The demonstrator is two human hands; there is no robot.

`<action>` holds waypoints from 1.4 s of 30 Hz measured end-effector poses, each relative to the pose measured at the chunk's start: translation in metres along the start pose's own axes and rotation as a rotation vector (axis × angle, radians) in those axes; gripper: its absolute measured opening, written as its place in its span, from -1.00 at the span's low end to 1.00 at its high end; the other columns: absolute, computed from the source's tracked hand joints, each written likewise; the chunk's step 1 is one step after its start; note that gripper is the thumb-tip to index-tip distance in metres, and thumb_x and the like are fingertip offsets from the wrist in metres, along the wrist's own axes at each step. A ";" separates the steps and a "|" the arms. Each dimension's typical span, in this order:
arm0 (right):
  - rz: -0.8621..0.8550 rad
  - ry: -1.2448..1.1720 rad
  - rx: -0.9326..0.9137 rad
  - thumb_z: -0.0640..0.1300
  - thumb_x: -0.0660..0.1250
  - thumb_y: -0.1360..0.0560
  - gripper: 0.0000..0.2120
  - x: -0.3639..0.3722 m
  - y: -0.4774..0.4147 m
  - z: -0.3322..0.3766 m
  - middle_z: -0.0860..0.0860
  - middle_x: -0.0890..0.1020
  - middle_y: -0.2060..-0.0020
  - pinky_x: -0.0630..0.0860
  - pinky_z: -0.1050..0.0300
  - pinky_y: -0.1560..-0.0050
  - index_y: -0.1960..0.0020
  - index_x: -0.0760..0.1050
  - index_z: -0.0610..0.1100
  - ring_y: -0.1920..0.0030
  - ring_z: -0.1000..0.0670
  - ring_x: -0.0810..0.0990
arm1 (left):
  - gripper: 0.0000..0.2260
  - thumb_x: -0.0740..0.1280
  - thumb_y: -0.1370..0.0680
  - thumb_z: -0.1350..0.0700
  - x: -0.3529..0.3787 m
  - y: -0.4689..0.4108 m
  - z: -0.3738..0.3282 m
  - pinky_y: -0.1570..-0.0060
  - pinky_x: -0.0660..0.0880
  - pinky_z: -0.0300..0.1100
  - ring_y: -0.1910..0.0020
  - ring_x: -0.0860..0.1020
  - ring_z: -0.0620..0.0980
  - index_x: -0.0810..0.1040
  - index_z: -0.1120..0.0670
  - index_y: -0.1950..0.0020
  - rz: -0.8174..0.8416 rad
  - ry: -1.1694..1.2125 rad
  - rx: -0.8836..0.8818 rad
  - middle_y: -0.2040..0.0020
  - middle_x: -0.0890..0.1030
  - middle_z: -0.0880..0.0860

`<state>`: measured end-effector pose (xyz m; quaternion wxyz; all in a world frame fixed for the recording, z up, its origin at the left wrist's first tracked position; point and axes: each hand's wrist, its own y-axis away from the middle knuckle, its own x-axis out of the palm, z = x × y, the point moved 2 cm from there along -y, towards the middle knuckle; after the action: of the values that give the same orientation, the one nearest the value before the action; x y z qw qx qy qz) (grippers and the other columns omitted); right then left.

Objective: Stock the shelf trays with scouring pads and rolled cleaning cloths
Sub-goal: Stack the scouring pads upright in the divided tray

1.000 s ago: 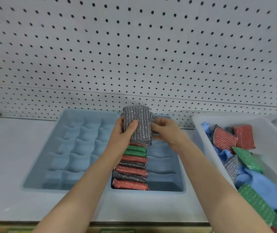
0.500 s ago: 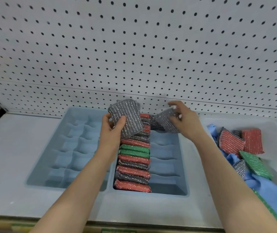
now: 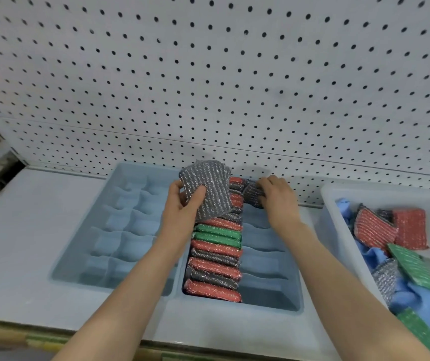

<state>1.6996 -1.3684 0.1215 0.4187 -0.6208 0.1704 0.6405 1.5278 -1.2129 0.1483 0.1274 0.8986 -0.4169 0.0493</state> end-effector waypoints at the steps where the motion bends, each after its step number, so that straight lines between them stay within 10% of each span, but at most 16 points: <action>1: 0.002 -0.044 0.009 -0.44 0.40 -0.36 -0.77 0.000 -0.001 0.001 -0.18 0.59 0.11 0.44 0.00 0.18 0.01 0.57 -0.26 0.10 -0.24 0.54 | -0.77 0.37 -0.54 -0.03 -0.001 0.001 0.001 -0.10 0.57 0.01 -0.06 0.64 -0.01 0.44 -0.12 -0.17 0.002 -0.011 -0.008 -0.10 0.64 -0.01; 7: 0.185 -0.994 0.346 -0.05 0.31 -0.58 -0.84 -0.037 0.004 0.033 0.04 0.71 0.16 0.59 0.10 0.00 -0.02 0.64 -0.08 0.14 0.07 0.65 | -0.85 0.30 -0.60 0.01 0.011 0.004 -0.001 -0.14 0.56 0.05 -0.09 0.63 0.01 0.42 -0.11 -0.15 0.039 0.036 -0.055 -0.14 0.61 0.02; 11: 0.316 -1.325 0.364 -0.27 0.32 -0.57 -0.78 -0.044 0.020 0.048 -0.10 0.70 -0.01 0.59 0.02 -0.09 -0.20 0.55 -0.21 0.03 -0.01 0.66 | -0.81 0.31 -0.59 -0.01 0.020 0.006 -0.002 -0.18 0.54 0.11 -0.12 0.62 0.03 0.43 -0.08 -0.20 0.064 -0.006 -0.058 -0.15 0.62 0.03; 17: -0.069 -0.468 0.218 -0.22 0.33 -0.55 -0.70 -0.076 0.018 -0.005 -0.08 0.64 -0.04 0.49 0.02 -0.08 -0.28 0.54 -0.16 -0.03 -0.10 0.57 | -0.73 0.32 -0.59 0.02 0.019 0.011 -0.005 -0.17 0.54 0.07 -0.06 0.61 -0.01 0.38 -0.01 -0.25 -0.008 -0.117 0.006 -0.09 0.60 -0.01; 24: -0.054 0.002 -0.040 -0.51 0.46 -0.21 -0.60 -0.041 0.007 -0.002 -0.12 0.59 0.29 0.44 0.09 0.34 0.07 0.68 -0.15 0.19 -0.20 0.52 | -0.73 0.31 -0.59 0.07 0.014 0.014 -0.007 -0.10 0.57 -0.05 -0.05 0.61 -0.03 0.37 0.03 -0.27 -0.036 -0.076 0.015 -0.13 0.60 0.05; 27: 0.093 0.172 -0.130 -0.49 0.39 -0.30 -0.56 -0.021 0.006 0.005 -0.12 0.60 0.07 0.44 0.07 0.12 -0.11 0.61 -0.15 -0.05 -0.18 0.50 | -0.68 0.32 -0.59 0.06 0.008 0.016 -0.007 -0.06 0.56 -0.10 -0.06 0.60 -0.04 0.36 0.06 -0.31 -0.059 -0.083 0.027 -0.13 0.59 0.03; 38: 0.039 -0.150 0.045 -0.32 0.37 -0.47 -0.82 -0.011 0.012 0.005 -0.13 0.66 0.07 0.49 0.02 0.05 -0.04 0.64 -0.19 0.05 -0.19 0.59 | -0.66 0.31 -0.59 -0.01 0.002 0.023 -0.005 -0.15 0.55 0.04 -0.12 0.59 -0.03 0.43 -0.05 -0.36 -0.045 -0.205 0.041 -0.19 0.60 -0.02; 42: 0.131 -0.773 0.219 -0.09 0.32 -0.58 -0.82 -0.049 0.020 0.034 0.02 0.71 0.10 0.55 0.17 0.04 -0.10 0.65 -0.09 0.12 0.02 0.66 | -0.67 0.32 -0.58 -0.03 0.010 0.023 -0.006 -0.15 0.56 0.10 -0.11 0.61 0.02 0.46 -0.08 -0.35 -0.008 -0.189 0.060 -0.16 0.61 -0.02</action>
<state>1.6566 -1.3707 0.1675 0.4739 -0.2738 0.1070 0.8301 1.5174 -1.2329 0.1599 0.0607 0.9043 -0.4219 -0.0236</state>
